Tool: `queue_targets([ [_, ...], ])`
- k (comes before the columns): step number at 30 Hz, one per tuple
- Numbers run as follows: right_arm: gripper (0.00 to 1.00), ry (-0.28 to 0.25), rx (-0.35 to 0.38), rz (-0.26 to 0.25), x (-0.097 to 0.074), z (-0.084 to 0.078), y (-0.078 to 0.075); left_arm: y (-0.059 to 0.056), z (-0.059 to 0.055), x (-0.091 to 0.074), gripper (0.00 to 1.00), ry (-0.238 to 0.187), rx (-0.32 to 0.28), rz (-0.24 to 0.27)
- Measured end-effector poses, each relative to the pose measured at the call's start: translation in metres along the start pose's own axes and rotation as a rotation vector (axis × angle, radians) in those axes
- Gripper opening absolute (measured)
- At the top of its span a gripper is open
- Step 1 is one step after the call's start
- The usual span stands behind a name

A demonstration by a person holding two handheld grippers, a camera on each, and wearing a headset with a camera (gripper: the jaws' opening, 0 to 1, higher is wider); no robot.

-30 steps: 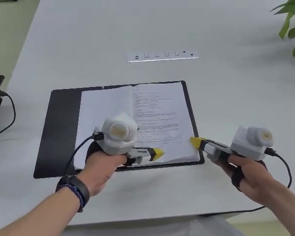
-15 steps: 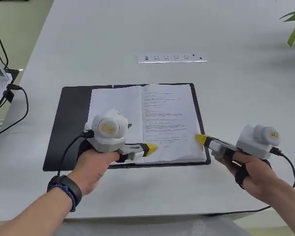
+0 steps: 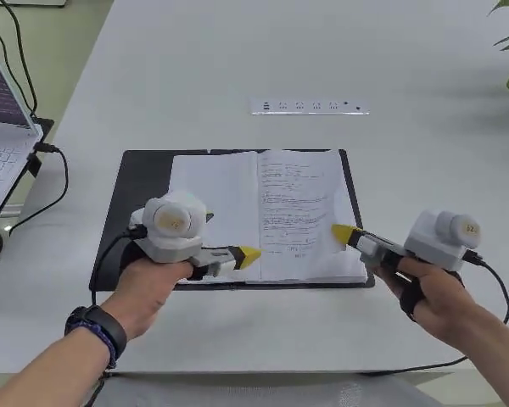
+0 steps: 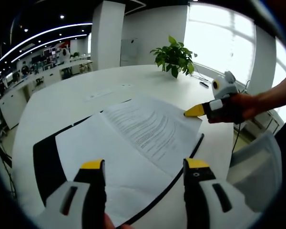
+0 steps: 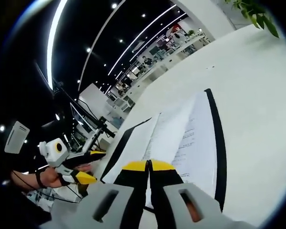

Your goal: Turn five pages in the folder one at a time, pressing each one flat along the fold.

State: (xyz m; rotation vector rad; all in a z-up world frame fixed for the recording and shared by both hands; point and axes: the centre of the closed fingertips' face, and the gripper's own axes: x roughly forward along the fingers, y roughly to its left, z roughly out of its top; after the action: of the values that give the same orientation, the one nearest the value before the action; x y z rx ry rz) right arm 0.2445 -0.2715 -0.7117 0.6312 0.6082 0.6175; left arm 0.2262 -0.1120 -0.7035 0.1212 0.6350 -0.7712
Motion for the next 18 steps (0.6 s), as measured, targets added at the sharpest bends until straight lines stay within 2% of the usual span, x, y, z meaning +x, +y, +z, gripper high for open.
queue_targets([
  [6,0.0,0.007,-0.014,0.035,0.015,-0.003,0.022,0.01,-0.009,-0.015,0.66,0.002,-0.003,0.019],
  [9,0.0,0.017,-0.03,0.064,0.025,-0.005,0.037,0.015,-0.01,-0.021,0.67,-0.001,-0.003,0.028],
  [18,0.0,0.039,-0.041,0.118,0.049,-0.011,0.068,0.026,-0.017,-0.039,0.67,-0.001,0.004,0.04],
])
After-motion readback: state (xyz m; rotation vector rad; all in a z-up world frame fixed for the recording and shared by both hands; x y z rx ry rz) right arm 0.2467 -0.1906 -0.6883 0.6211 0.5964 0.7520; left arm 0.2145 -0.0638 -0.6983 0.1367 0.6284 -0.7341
